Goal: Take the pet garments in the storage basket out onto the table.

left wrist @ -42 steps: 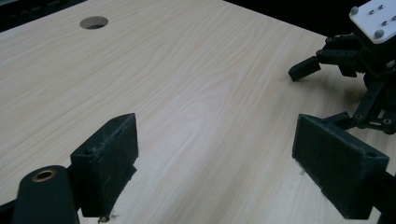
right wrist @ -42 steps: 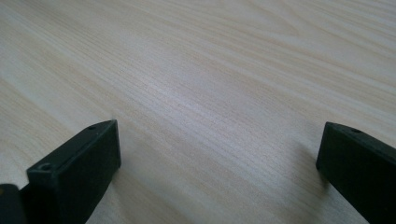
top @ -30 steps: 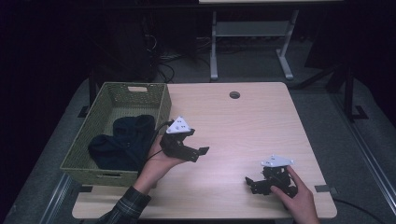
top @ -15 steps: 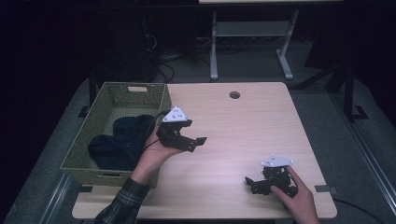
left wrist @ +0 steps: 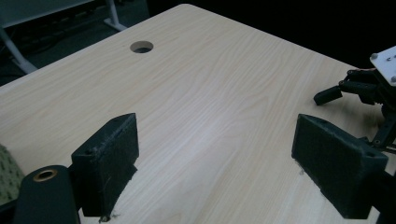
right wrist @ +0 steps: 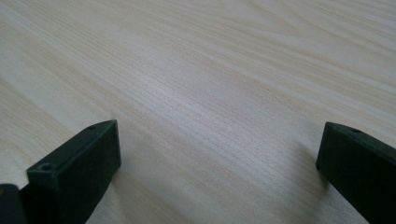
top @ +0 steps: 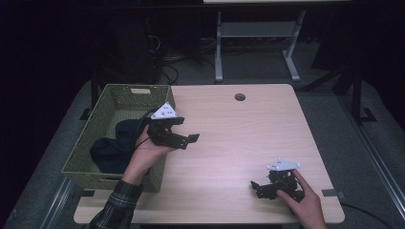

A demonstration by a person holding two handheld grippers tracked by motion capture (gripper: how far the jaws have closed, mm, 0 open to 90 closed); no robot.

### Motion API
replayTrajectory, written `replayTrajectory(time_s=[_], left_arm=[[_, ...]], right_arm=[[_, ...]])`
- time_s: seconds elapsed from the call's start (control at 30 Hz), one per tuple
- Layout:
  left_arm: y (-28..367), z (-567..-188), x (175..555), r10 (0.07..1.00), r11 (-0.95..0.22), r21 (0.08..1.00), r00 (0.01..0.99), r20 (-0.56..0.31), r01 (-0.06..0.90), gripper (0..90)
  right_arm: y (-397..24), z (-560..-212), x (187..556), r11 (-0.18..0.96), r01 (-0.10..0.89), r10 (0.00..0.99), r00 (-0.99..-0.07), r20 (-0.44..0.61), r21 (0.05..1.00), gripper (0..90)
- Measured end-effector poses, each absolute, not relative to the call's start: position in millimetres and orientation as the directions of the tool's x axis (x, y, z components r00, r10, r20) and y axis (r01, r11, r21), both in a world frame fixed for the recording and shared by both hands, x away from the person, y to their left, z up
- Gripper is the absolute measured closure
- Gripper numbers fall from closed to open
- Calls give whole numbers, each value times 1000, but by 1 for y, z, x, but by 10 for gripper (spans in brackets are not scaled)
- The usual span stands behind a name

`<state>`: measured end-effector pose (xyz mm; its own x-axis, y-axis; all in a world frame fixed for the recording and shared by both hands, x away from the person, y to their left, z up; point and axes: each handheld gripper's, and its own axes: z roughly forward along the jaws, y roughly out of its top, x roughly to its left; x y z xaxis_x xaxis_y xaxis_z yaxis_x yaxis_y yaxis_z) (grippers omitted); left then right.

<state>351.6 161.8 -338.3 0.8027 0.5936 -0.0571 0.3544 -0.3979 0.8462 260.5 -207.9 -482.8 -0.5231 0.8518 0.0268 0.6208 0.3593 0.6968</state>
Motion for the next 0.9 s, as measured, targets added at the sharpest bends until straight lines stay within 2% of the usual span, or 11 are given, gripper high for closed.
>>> replayTrajectory(time_s=[0.9], left_arm=[[207,-328,356,670,-383,840,742,-34,385,144]], right_arm=[[-208,-483,260,359,621,852,-524,28,696,0]])
